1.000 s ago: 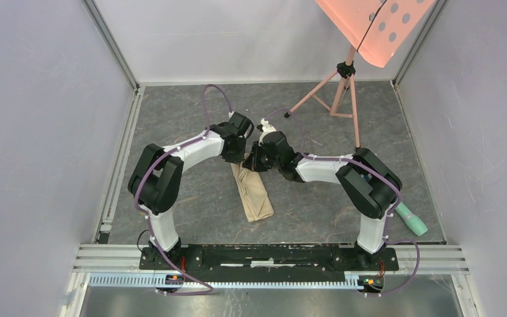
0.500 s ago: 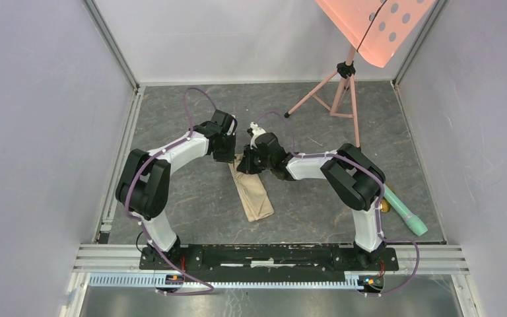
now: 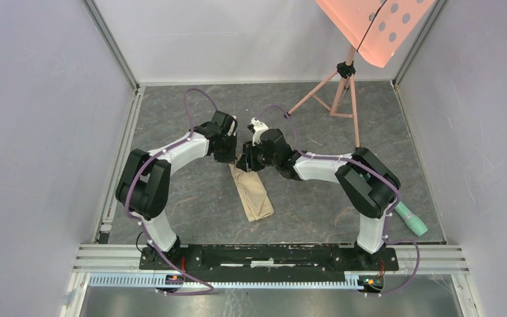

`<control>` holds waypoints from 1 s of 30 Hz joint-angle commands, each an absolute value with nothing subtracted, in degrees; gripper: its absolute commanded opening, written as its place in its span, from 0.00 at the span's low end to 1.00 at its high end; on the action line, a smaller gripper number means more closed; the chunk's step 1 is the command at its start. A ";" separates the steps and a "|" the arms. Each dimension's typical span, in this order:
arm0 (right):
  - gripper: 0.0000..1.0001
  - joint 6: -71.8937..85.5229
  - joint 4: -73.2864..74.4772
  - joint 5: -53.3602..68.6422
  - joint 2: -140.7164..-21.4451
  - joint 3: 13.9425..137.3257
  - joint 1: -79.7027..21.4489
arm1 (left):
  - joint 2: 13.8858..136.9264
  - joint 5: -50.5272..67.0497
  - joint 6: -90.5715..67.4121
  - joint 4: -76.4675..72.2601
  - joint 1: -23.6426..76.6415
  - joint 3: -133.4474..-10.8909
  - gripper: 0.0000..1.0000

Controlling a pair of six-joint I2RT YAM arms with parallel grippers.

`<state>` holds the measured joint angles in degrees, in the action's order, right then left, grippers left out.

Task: Fold the napkin into a case and place the utensils inside
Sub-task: Insert the folded napkin into the top corner of the smaller rectangle at the center of the board.

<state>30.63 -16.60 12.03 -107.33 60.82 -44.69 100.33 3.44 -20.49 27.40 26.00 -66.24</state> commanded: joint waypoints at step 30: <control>0.17 37.33 -24.38 13.65 -120.02 68.85 -46.00 | 95.56 7.37 -20.85 27.37 25.34 -66.36 0.02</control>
